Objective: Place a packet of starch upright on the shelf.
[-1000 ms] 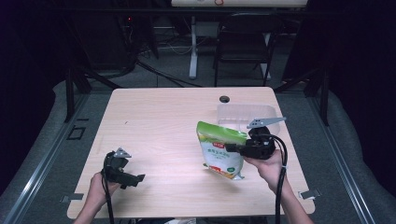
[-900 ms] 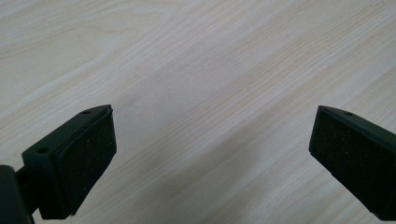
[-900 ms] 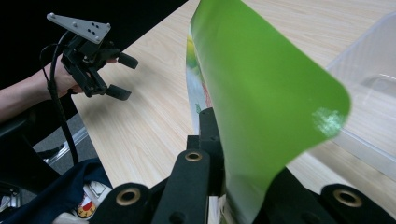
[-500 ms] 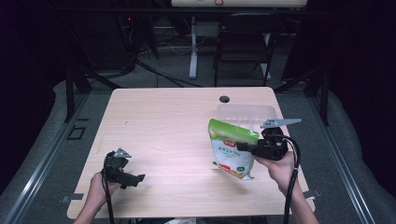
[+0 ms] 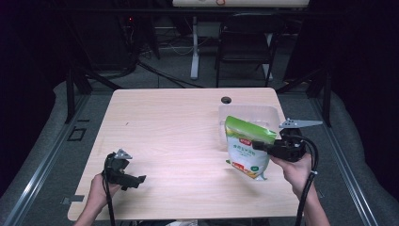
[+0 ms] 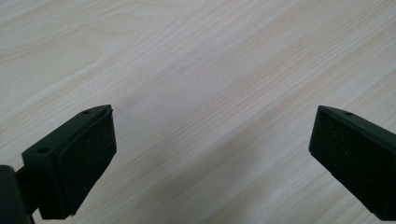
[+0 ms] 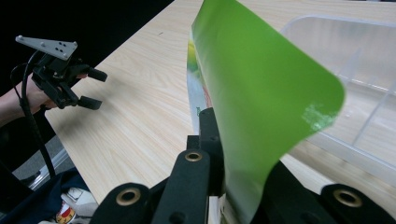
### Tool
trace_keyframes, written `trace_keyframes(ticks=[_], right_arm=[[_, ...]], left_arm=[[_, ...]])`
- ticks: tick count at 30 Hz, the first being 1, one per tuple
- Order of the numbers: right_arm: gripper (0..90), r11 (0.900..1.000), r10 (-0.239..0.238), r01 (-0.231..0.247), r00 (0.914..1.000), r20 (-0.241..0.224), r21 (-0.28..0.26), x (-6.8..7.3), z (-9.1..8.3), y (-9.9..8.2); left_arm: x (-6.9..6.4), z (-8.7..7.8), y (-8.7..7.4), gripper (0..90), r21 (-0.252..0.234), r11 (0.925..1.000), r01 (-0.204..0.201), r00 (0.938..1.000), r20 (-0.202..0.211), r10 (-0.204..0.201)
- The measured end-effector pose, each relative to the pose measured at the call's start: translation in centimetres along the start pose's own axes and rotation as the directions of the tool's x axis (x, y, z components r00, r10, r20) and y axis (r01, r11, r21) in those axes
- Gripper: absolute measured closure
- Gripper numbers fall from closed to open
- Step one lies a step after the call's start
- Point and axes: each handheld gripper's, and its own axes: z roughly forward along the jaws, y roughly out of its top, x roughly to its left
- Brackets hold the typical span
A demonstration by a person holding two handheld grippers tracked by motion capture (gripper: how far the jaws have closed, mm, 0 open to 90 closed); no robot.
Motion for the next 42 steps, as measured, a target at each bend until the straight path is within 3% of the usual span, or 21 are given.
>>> trace_keyframes(ticks=[14,28,35,42], right_arm=[[90.0,0.999,0.02,-0.017,0.9964,0.083,-0.042,-1.2,-1.6,0.1],[90.0,0.9958,0.03,-0.019,0.9924,0.12,-0.09,-1.6,-2.9,0.8],[90.0,0.9927,0.034,-0.016,0.9877,0.153,-0.119,-2.0,-3.8,1.7],[90.0,0.9862,0.039,-0.004,0.9765,0.212,-0.166,-2.5,-4.5,3.2]], left_arm=[[0.0,0.0,0.0,0.7,0.0,1.0,0.002,1.0,0.001,-0.002],[-0.1,0.1,0.0,0.7,0.001,1.0,0.002,1.0,0.002,-0.002],[-0.1,0.1,0.1,0.7,0.001,1.0,-0.002,1.0,0.002,0.002],[-0.1,0.2,0.1,0.7,0.005,1.0,-0.002,1.0,-0.001,0.002]])
